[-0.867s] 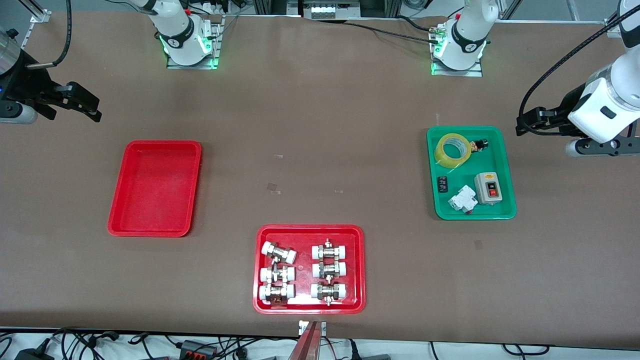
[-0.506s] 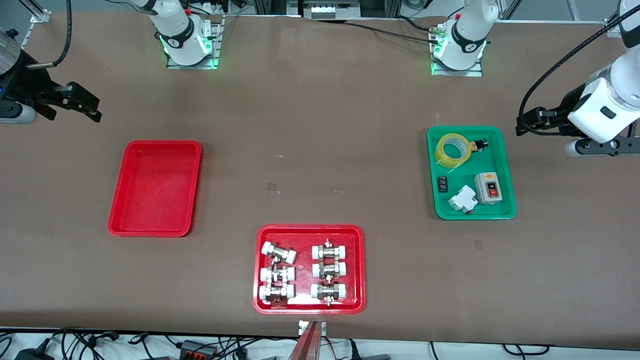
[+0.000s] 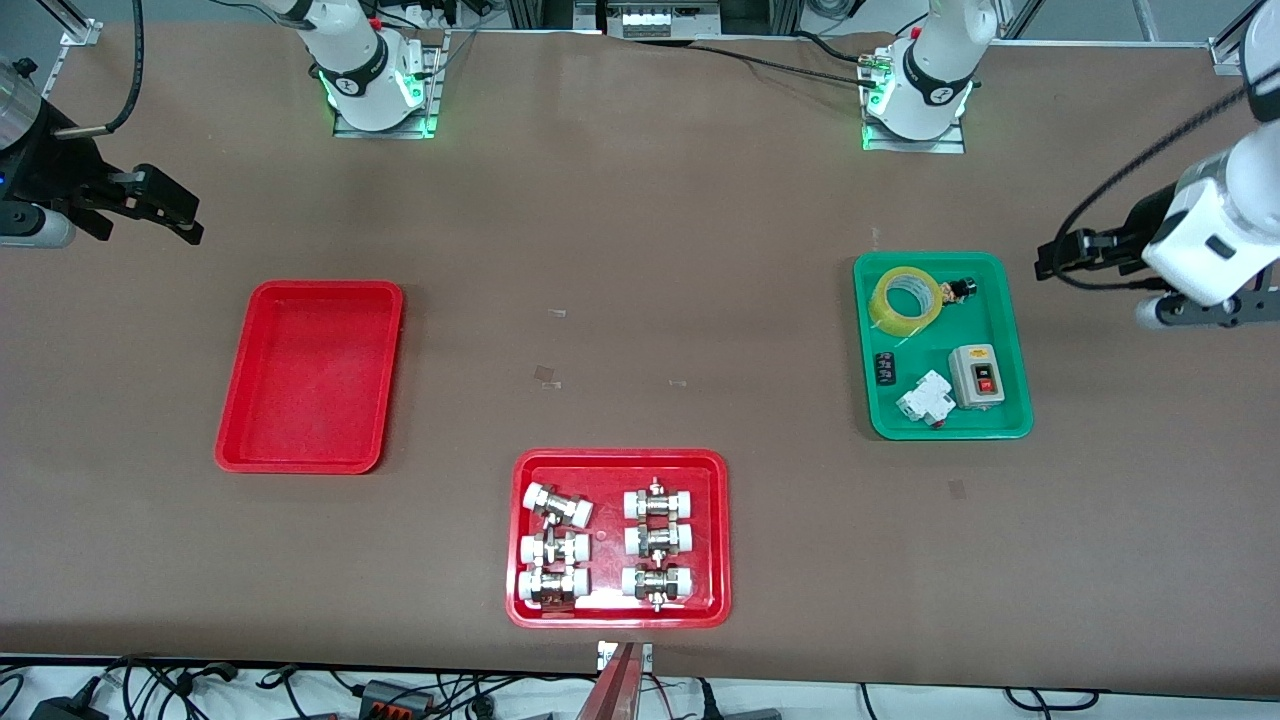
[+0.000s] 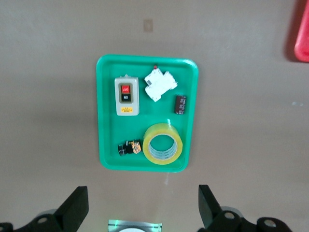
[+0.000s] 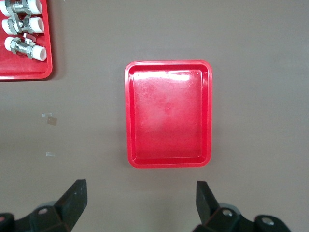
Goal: Left arm passes tape to right arm into tray
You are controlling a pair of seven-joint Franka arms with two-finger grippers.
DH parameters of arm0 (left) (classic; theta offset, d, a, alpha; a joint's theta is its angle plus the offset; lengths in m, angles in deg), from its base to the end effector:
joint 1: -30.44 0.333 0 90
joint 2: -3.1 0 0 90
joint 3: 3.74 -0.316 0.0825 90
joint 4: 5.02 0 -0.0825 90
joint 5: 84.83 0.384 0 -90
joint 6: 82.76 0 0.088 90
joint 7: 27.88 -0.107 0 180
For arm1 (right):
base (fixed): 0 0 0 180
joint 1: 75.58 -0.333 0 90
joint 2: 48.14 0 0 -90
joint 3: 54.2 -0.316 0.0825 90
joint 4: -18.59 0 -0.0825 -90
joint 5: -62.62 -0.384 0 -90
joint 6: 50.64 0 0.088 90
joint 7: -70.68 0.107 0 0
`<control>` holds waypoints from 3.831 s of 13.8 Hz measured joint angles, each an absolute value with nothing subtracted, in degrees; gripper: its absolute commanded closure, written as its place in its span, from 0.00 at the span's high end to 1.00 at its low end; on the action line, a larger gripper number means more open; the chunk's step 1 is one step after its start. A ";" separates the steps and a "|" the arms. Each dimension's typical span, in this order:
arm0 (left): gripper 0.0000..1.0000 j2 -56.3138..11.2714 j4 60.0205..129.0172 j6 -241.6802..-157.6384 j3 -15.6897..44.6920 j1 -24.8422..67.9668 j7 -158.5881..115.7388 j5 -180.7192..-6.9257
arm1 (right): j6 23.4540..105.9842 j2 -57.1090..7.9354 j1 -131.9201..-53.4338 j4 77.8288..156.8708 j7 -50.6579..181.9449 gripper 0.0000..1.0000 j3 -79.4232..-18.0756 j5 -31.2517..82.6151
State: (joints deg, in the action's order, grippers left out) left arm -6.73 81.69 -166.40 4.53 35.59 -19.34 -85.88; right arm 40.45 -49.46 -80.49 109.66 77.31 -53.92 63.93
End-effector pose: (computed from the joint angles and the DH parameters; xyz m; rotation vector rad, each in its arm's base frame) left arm 0.5870 -0.0277 0.5456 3.0981 0.1456 -0.3529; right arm 0.5477 0.0419 0.6301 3.1205 -0.0542 0.0398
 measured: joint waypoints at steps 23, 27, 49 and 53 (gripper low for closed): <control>0.87 -9.80 131.52 -215.69 5.13 35.71 -18.13 -85.05 | 40.45 -49.43 -80.49 109.66 77.30 1.00 -53.93 63.93; 0.56 -10.23 131.57 -215.70 5.13 35.84 -18.02 -85.05 | 40.45 -49.43 -80.49 109.66 77.30 1.00 -53.93 63.93; 0.00 -1.89 99.35 -178.25 11.92 38.22 -18.51 -89.41 | 40.30 -49.21 -80.32 109.68 77.37 1.00 -53.83 63.93; 0.00 -3.28 87.74 -175.55 20.17 37.14 -15.85 -91.55 | 39.80 -48.43 -80.37 110.03 77.33 1.00 -53.95 61.78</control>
State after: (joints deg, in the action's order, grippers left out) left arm -3.28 87.74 -175.55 20.17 37.14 -15.85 -91.55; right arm 39.80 -48.43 -80.37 110.03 77.33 -53.95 61.78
